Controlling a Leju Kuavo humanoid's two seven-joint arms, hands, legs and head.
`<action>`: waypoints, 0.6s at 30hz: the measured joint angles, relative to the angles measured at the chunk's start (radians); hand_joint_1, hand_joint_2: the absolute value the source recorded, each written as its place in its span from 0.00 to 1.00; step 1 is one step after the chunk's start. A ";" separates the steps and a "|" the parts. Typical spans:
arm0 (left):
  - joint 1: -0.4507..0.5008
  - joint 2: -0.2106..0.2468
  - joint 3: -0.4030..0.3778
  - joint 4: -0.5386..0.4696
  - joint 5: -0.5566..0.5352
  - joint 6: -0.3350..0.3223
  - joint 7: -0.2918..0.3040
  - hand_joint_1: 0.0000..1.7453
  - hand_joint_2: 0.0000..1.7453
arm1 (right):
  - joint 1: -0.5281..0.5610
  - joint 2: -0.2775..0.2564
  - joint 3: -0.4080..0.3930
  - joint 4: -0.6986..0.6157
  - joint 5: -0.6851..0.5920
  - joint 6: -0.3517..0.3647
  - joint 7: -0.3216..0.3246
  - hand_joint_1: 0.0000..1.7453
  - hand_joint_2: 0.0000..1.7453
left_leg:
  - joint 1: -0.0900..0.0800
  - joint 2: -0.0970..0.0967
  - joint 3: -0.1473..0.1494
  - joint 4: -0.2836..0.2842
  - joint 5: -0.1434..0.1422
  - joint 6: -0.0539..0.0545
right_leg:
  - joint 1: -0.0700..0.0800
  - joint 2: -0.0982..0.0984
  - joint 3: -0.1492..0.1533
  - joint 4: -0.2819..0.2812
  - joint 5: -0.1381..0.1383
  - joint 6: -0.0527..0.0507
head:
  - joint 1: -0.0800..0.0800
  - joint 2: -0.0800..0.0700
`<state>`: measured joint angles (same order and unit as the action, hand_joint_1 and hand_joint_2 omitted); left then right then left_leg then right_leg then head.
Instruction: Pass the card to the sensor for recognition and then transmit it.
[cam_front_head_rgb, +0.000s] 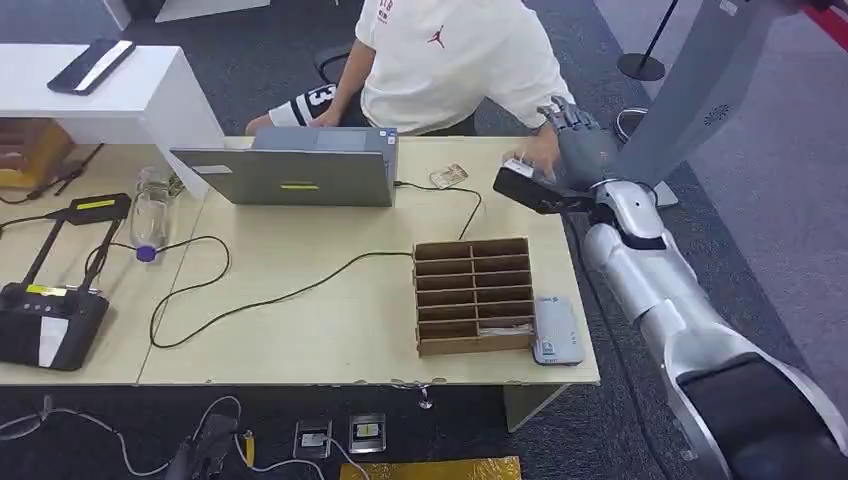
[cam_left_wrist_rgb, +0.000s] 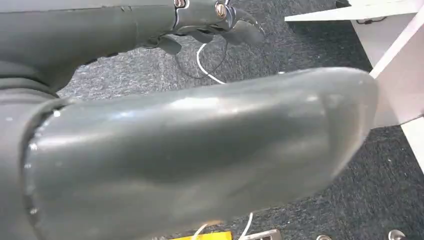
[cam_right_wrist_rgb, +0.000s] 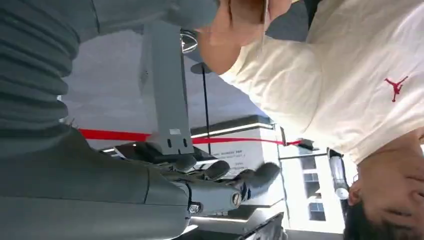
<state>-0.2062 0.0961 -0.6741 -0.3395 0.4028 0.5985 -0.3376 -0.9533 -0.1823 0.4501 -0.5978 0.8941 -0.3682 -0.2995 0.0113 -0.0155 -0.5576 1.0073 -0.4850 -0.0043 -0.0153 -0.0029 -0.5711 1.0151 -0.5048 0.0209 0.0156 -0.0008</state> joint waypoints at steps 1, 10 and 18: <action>0.000 0.000 0.000 0.000 0.005 0.001 -0.002 0.00 0.00 | 0.000 0.000 0.001 0.003 -0.013 -0.030 -0.006 0.00 1.00 | 0.000 0.000 0.000 0.000 0.000 0.000 | 0.000 0.000 0.000 0.000 0.000 0.000 | 0.000 0.000; 0.026 0.000 -0.004 0.002 0.040 0.010 -0.038 0.00 0.00 | -0.041 -0.094 -0.074 0.014 -0.185 -0.239 -0.084 0.00 1.00 | -0.001 0.002 0.000 0.001 0.000 0.000 | -0.001 0.003 -0.001 -0.001 0.001 0.001 | 0.000 0.000; 0.057 0.000 -0.004 0.008 0.133 0.011 -0.064 0.00 0.00 | -0.064 -0.293 -0.359 0.018 -0.254 -0.330 -0.252 0.00 1.00 | -0.002 -0.001 -0.001 0.003 -0.001 0.001 | -0.002 -0.001 -0.002 -0.002 0.000 0.001 | 0.000 0.000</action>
